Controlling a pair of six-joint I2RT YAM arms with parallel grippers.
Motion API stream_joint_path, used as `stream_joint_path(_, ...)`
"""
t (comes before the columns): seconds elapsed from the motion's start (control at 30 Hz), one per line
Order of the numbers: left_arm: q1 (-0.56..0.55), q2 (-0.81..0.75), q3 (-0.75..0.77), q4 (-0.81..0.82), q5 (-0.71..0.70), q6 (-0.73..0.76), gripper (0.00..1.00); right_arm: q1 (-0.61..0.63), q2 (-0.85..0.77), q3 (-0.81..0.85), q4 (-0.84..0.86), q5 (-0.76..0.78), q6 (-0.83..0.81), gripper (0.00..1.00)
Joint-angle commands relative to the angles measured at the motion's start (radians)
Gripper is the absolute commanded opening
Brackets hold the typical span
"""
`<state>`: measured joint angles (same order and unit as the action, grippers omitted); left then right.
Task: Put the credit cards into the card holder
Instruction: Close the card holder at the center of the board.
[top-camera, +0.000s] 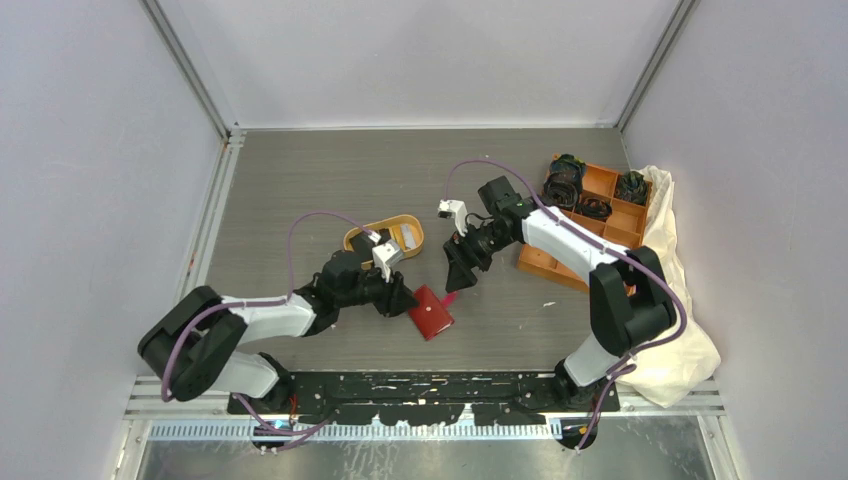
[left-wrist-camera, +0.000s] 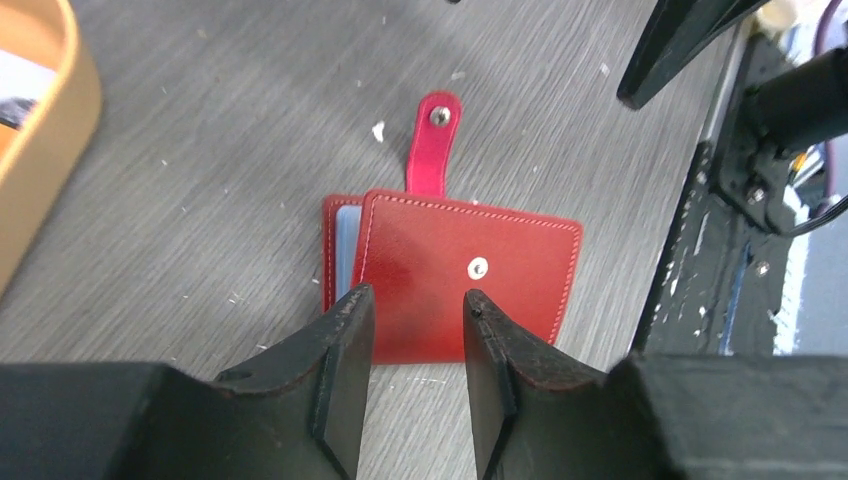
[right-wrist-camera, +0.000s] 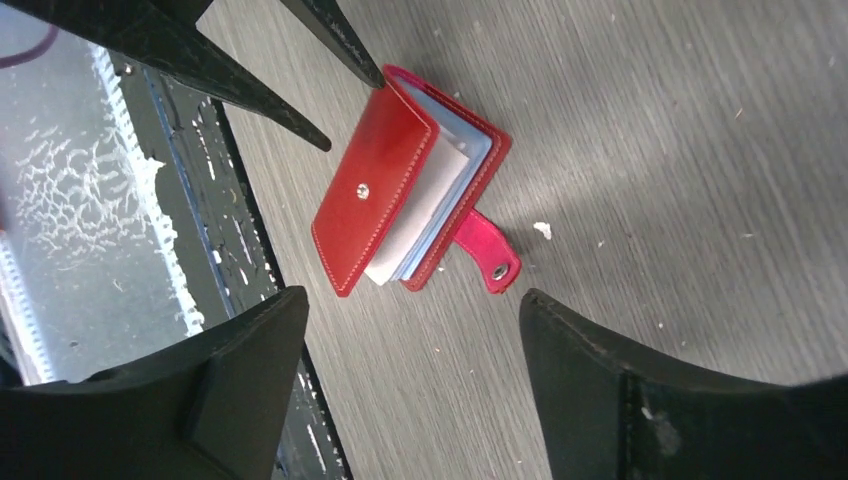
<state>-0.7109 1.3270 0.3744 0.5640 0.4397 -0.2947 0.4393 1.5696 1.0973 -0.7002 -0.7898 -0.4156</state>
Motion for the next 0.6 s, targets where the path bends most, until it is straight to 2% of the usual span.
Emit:
stream_joint_path(0.0,0.007,0.102,0.065,-0.003,0.073,0.080,0.38,-0.002,0.058,0.066,-0.061,0.020,-0.022,0.79)
stream_joint_path(0.17,0.024,0.190,0.118,0.009,0.139,0.068,0.36,0.011,0.081,0.066,-0.063,0.034,-0.030,0.78)
stream_joint_path(0.3,0.032,0.236,0.123,0.057,0.203,0.004,0.35,0.013,0.090,0.069,-0.071,0.045,-0.040,0.77)
stream_joint_path(0.43,0.035,0.243,0.120,0.000,0.117,-0.007,0.39,0.023,0.097,0.072,-0.077,0.064,-0.047,0.77)
stream_joint_path(0.57,0.036,0.180,0.102,-0.031,0.042,-0.008,0.45,0.032,0.105,0.076,-0.087,0.079,-0.057,0.78)
